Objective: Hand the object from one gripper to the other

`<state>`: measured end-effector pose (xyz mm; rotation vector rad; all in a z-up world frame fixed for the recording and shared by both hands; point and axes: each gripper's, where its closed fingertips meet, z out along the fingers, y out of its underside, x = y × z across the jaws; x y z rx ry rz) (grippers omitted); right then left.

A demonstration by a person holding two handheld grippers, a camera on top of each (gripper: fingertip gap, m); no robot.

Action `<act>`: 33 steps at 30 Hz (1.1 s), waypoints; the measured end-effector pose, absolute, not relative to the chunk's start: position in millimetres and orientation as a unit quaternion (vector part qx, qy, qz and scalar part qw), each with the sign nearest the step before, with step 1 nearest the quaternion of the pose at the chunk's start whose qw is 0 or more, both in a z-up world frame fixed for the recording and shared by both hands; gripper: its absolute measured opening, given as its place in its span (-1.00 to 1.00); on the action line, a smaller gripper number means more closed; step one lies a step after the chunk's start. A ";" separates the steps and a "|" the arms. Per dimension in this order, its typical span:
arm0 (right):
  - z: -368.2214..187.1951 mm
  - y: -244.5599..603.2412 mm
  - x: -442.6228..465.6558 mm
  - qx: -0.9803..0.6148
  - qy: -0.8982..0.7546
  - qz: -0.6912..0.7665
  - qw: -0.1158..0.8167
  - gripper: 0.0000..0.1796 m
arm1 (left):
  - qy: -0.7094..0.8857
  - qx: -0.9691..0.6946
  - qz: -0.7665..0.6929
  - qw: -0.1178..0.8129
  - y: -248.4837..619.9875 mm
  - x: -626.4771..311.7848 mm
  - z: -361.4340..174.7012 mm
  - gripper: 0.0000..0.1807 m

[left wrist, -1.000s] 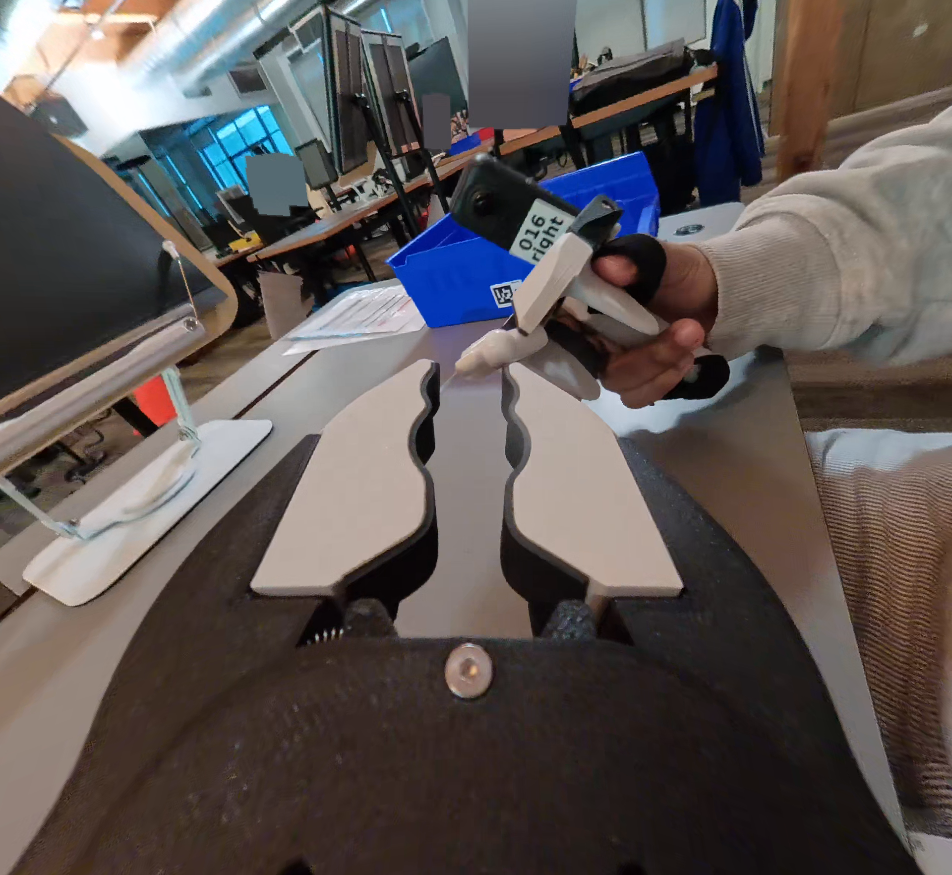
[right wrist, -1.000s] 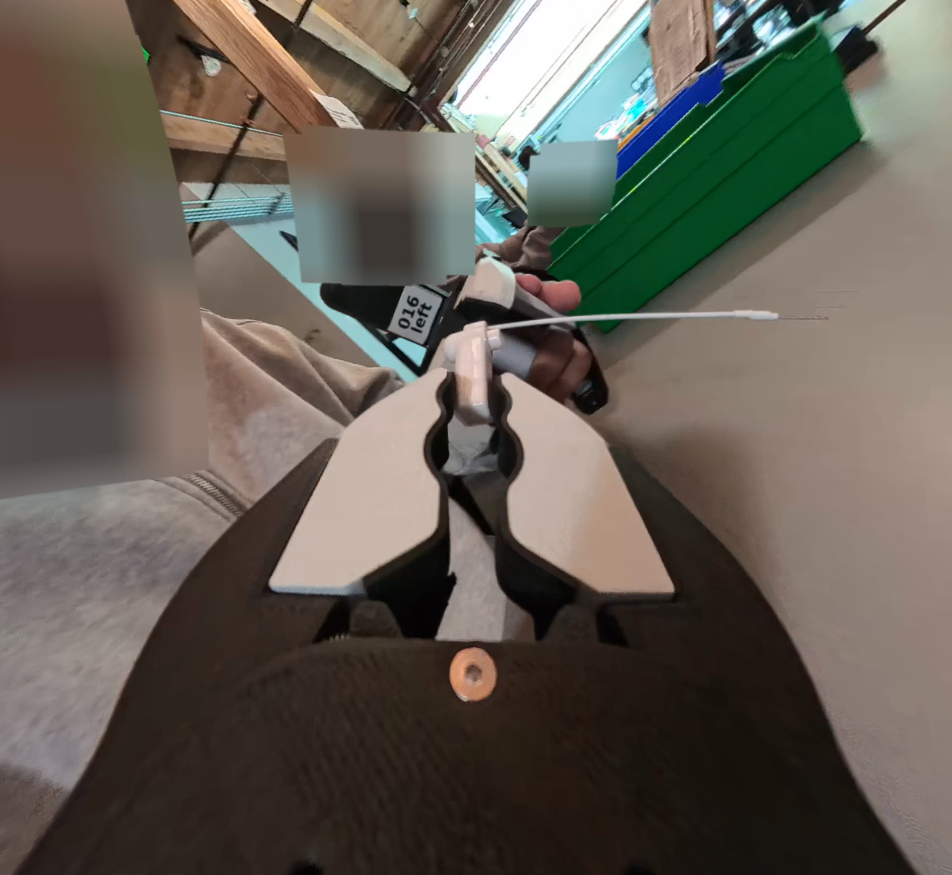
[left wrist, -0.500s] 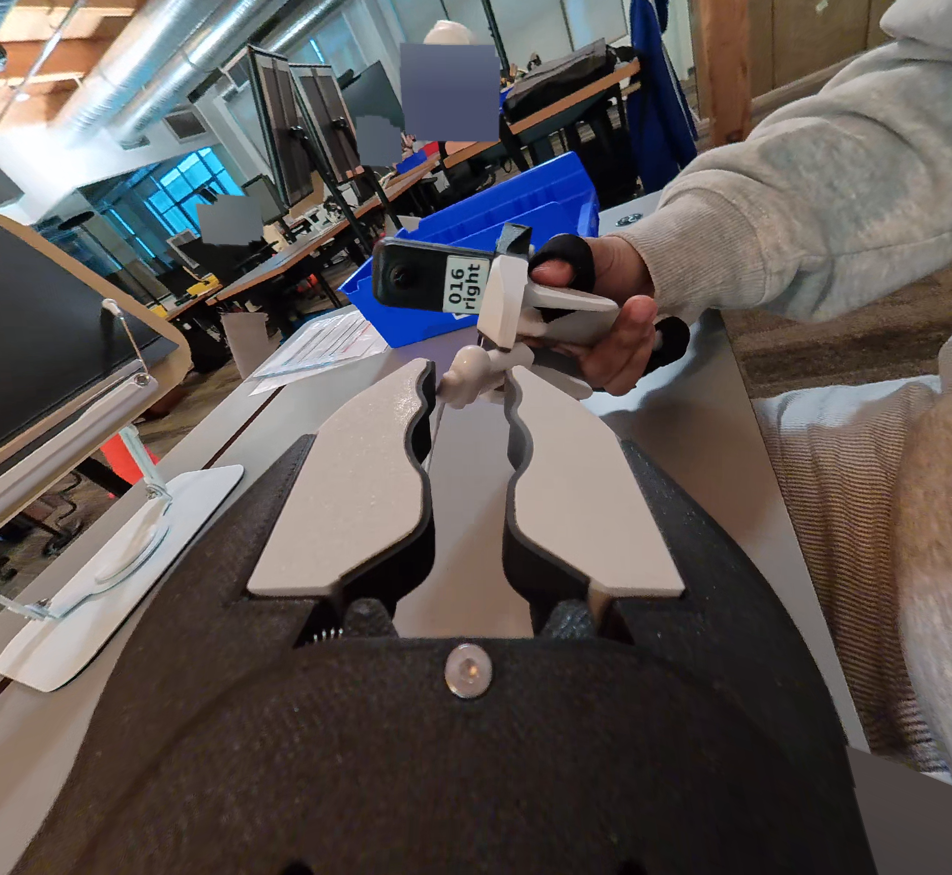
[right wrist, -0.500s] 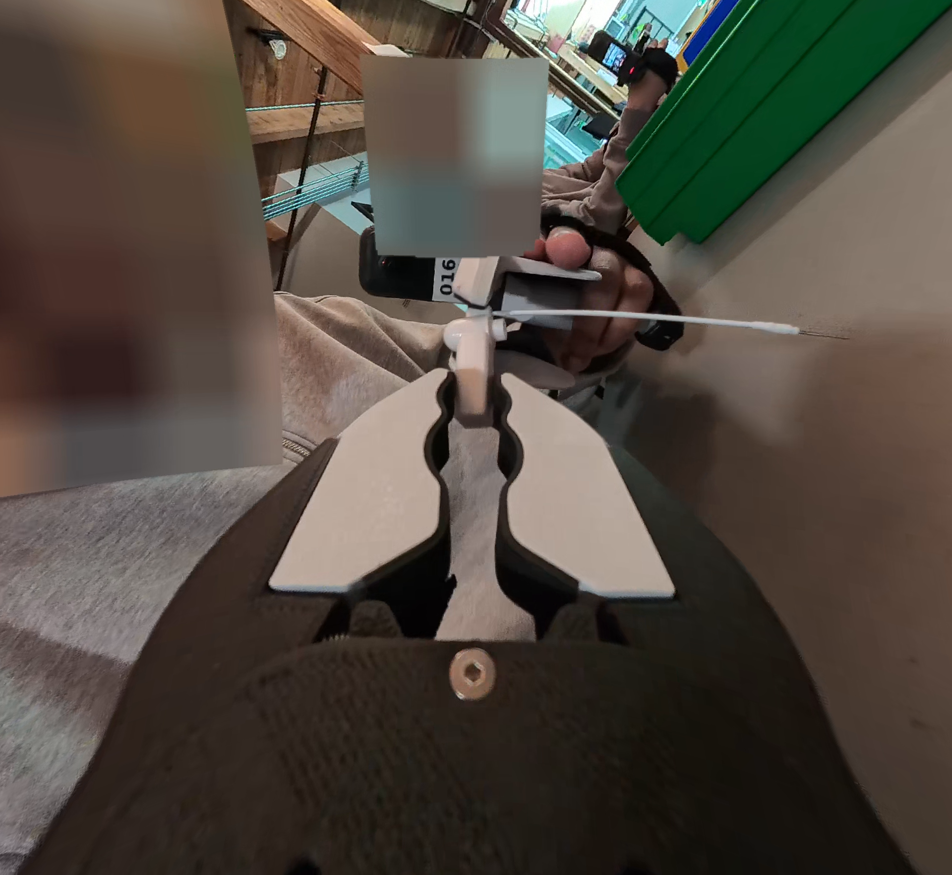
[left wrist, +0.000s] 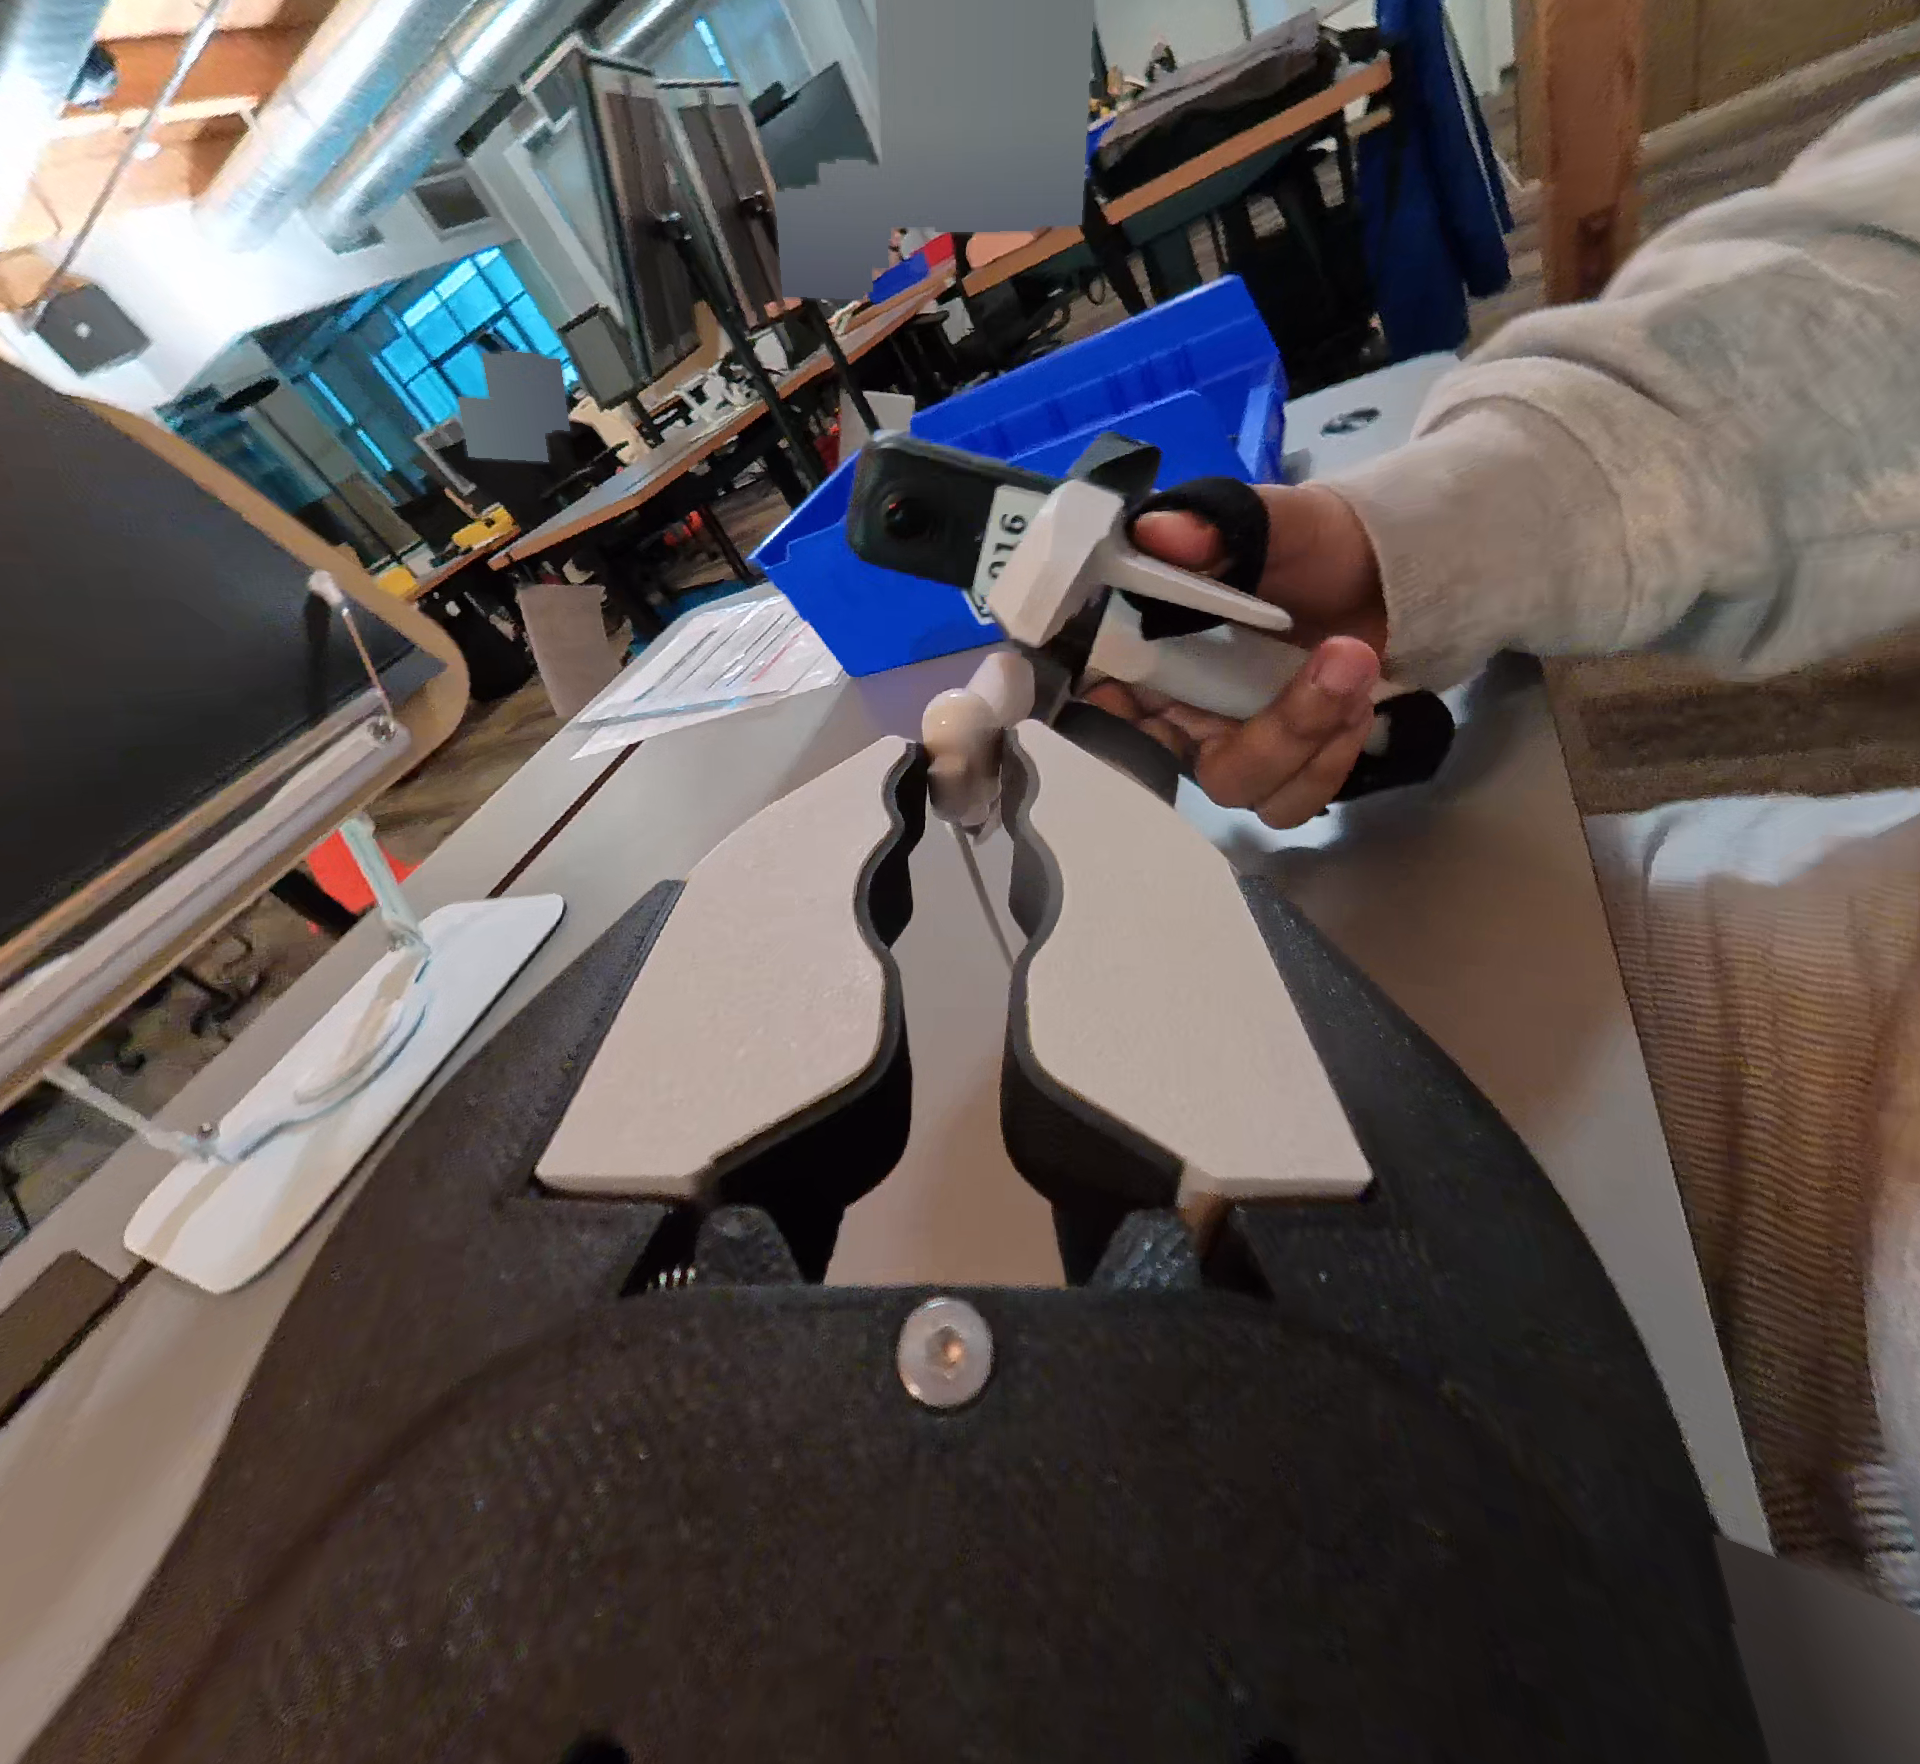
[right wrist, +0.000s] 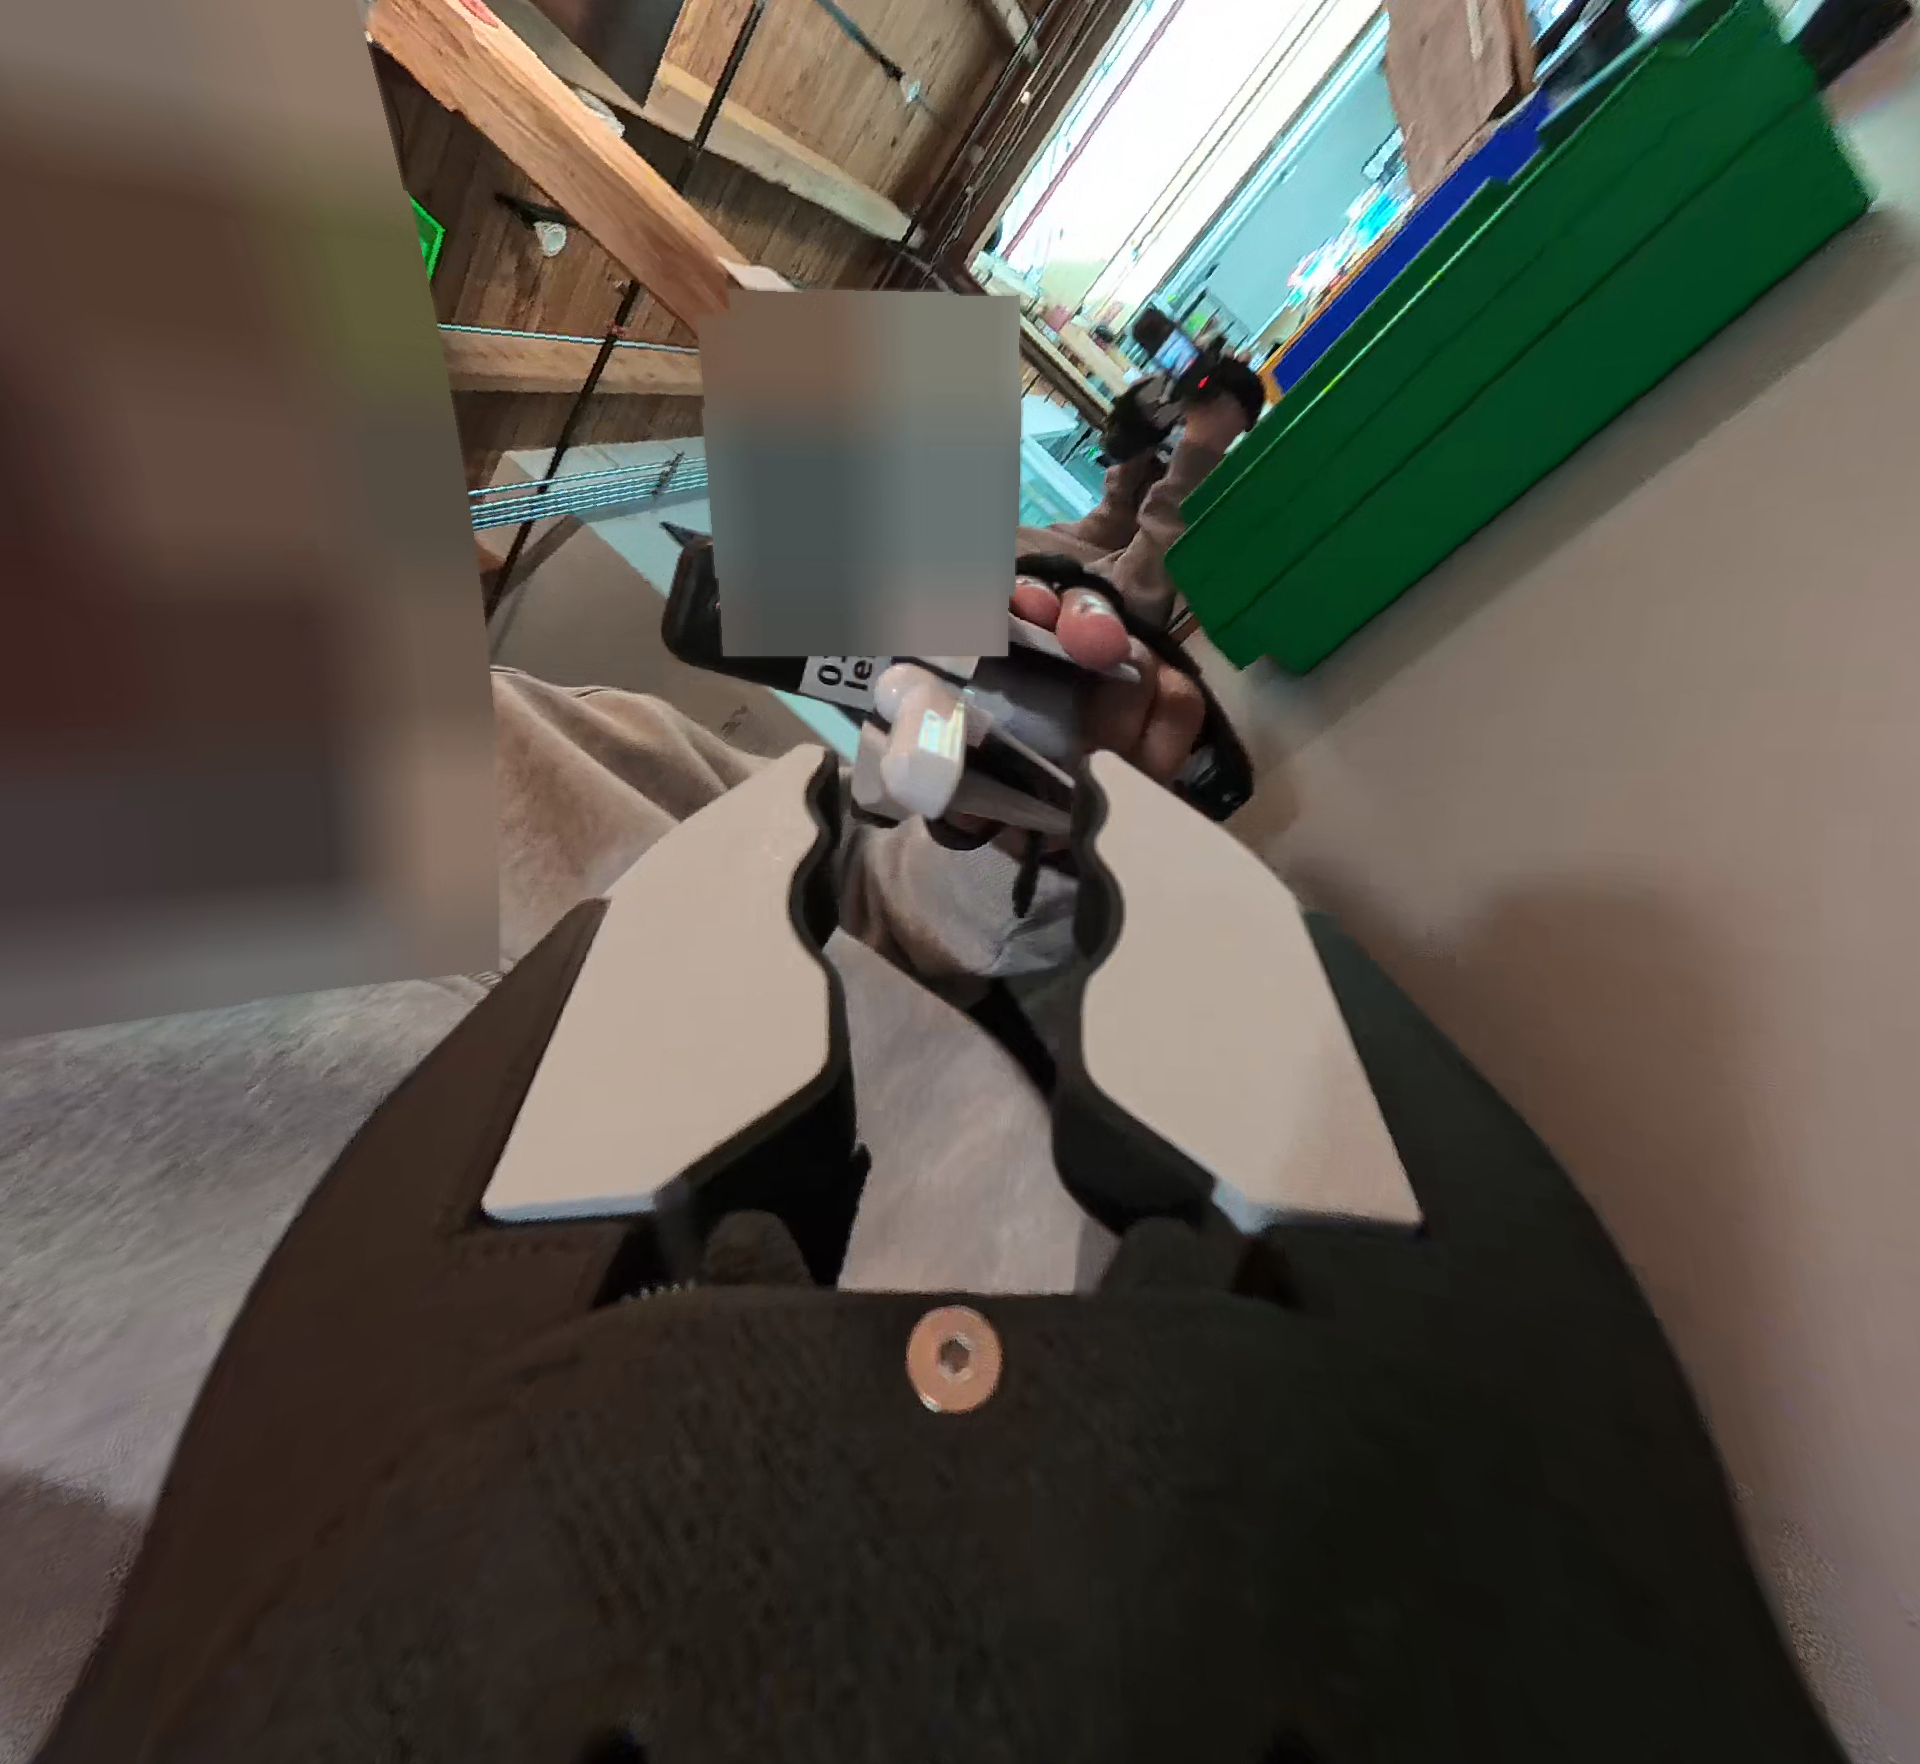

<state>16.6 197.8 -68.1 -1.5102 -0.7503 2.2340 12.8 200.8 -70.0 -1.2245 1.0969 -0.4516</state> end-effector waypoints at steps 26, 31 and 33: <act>-94.9 232.1 9.8 -0.482 -0.539 0.284 0.629 -0.72 | 0.207 -0.683 -0.613 0.338 227.0 -8.0 -101.9 -0.83; -96.2 227.8 10.0 -0.479 -0.545 0.301 0.619 -0.83 | 0.218 -0.684 -0.623 0.311 220.2 -2.0 -106.4 -0.83; -97.0 227.0 9.7 -0.478 -0.549 0.297 0.618 -0.83 | 0.215 -0.683 -0.626 0.308 220.3 -2.2 -106.9 -0.84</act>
